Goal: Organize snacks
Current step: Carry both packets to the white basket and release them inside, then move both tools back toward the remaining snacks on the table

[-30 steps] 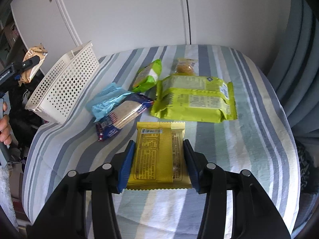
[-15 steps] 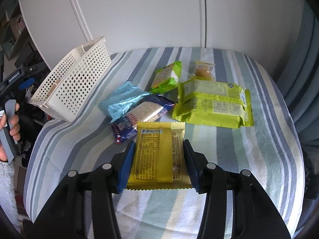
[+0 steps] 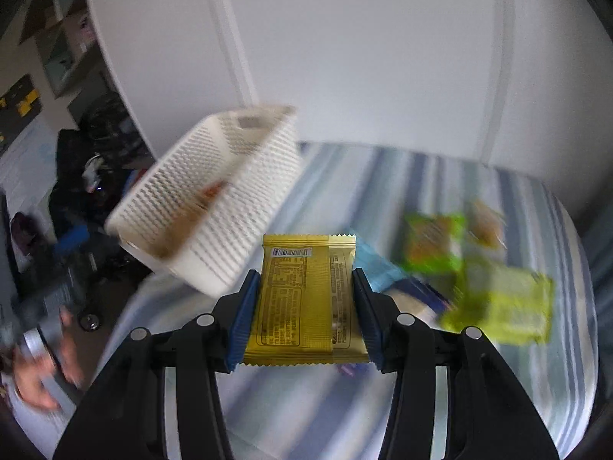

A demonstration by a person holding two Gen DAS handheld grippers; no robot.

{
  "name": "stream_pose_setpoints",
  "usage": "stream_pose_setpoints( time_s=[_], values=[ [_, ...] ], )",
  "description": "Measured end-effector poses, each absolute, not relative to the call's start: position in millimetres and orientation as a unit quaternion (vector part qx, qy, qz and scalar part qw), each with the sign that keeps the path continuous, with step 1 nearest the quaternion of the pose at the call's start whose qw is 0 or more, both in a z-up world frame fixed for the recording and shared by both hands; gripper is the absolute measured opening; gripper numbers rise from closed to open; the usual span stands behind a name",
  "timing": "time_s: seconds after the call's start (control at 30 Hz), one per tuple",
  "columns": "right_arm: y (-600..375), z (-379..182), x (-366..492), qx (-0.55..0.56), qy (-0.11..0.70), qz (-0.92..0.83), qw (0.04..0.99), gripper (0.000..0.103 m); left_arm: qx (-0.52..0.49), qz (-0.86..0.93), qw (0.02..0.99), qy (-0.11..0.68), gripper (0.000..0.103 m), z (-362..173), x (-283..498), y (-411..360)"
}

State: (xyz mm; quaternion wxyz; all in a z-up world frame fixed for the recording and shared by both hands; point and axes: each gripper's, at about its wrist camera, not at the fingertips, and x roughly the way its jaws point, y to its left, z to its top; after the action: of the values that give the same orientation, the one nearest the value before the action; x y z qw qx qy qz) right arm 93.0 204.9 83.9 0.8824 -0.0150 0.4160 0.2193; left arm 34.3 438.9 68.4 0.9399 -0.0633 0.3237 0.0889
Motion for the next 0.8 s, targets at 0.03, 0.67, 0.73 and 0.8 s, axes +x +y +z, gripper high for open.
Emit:
stream_pose_setpoints(
  time_s=[0.03, 0.67, 0.73, 0.8],
  values=[
    [221.1, 87.2, 98.5, -0.019, 0.413, 0.231, 0.881, 0.049, -0.063, 0.086, 0.939, 0.327, 0.099, 64.6, 27.2, 438.4],
    [362.7, 70.3, 177.7, -0.041, 0.43, 0.256, 0.865, 0.068, -0.076, 0.082, 0.933, 0.341, 0.099, 44.1, -16.5, 453.6],
    [358.5, 69.8, 178.7, -0.038, 0.426, 0.253, 0.868, 0.068, -0.082, 0.081, 0.932, 0.343, 0.099, 42.3, -16.0, 456.4],
    [355.4, 68.8, 179.3, -0.04, 0.425, 0.248, 0.869, 0.068, -0.085, 0.081, 0.932, 0.344, 0.099, 41.2, -14.9, 457.5]
  ],
)
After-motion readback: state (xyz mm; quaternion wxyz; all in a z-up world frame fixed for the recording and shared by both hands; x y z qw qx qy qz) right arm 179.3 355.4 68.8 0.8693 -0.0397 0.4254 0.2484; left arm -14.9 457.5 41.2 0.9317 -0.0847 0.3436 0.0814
